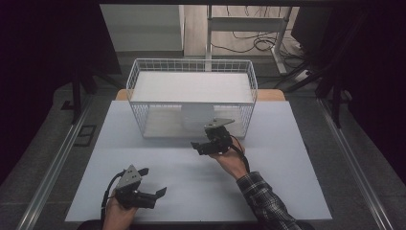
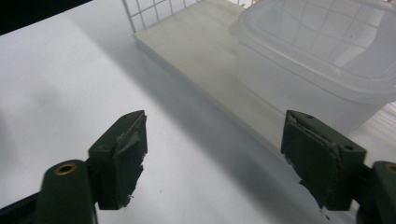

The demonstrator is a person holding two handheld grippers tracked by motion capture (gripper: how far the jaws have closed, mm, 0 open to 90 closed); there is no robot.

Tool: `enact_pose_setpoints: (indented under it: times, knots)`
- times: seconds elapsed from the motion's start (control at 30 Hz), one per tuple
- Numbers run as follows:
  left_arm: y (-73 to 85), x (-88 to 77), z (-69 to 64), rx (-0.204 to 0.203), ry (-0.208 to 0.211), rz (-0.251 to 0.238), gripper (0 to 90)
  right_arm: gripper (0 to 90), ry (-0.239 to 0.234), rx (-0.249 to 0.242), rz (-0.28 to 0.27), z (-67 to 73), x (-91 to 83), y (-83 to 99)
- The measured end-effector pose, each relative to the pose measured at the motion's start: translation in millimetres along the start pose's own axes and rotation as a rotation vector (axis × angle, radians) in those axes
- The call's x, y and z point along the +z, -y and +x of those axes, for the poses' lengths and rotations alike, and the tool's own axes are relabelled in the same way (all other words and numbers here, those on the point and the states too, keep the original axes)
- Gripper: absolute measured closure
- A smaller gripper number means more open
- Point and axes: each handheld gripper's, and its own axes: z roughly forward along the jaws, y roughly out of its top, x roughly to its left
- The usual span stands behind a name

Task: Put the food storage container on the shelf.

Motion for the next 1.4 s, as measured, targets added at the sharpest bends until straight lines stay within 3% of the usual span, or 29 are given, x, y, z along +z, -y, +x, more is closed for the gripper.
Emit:
enact_pose_setpoints:
  times: [0.43, 1.0, 1.4]
  knots:
    - [-0.1, 0.7, -0.6, 0.007, 0.006, 0.008, 2.8, 9.9, -0.018, -0.020, -0.009, 8.5, -17.1, 20.4]
    - [-0.5, 2.0, -2.8, 0.026, 0.015, 0.022, 2.9, 5.0, -0.016, -0.023, -0.019, 14.3, -45.2, 39.9]
    - [-1.0, -3.5, 2.3, 0.030, -0.010, 0.024, 3.0, 2.7, -0.003, 0.000, -0.019, 11.6, -71.1, 58.6]
